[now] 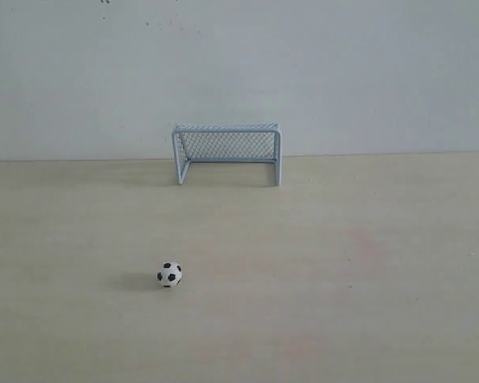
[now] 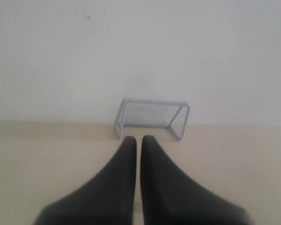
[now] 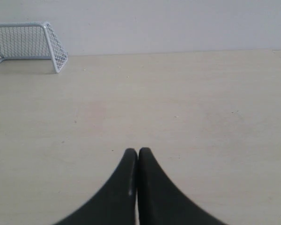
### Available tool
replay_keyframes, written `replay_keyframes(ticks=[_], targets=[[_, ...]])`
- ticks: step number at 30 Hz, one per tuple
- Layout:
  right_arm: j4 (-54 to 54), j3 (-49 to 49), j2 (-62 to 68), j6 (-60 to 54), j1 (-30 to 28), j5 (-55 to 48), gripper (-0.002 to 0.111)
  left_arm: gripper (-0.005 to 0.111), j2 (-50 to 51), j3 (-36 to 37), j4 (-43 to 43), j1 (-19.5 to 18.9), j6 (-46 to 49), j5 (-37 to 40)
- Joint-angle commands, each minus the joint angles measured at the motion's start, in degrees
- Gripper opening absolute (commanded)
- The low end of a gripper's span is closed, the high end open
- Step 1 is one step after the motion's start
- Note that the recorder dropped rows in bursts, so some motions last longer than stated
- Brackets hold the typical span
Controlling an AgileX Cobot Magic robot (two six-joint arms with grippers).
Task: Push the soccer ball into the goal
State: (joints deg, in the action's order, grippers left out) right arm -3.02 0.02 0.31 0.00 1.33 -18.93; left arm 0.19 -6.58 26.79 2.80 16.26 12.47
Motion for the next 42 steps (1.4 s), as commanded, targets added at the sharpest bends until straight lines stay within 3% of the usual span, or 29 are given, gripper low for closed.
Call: replay_keyframes(ticks=[1, 4, 6, 16, 27, 33, 42], targets=[[0.01, -0.02, -0.31, 0.00, -0.19, 0.48, 0.000, 0.004, -0.19, 4.64, -8.12, -0.20, -9.93, -1.55], [0.01, -0.02, -0.31, 0.00, -0.19, 0.48, 0.000, 0.004, -0.19, 6.58, -11.82, -0.20, -17.58, -1.55], [0.01, -0.02, -0.31, 0.00, -0.19, 0.48, 0.000, 0.004, -0.19, 6.58, -13.78, -0.20, -20.20, 2.56], [0.01, -0.02, -0.31, 0.00, -0.19, 0.48, 0.000, 0.004, -0.19, 6.58, -16.75, -0.20, -13.74, 4.60], [0.01, -0.02, -0.31, 0.00, -0.19, 0.48, 0.000, 0.004, -0.19, 6.58, -16.75, -0.20, -13.62, 4.71], [0.01, -0.02, -0.31, 0.00, -0.19, 0.48, 0.000, 0.004, -0.19, 6.58, -16.75, -3.24, -13.62, 4.92], [0.01, -0.02, -0.31, 0.00, -0.19, 0.48, 0.000, 0.004, -0.19, 6.58, -16.75, -3.56, -13.62, 4.92]])
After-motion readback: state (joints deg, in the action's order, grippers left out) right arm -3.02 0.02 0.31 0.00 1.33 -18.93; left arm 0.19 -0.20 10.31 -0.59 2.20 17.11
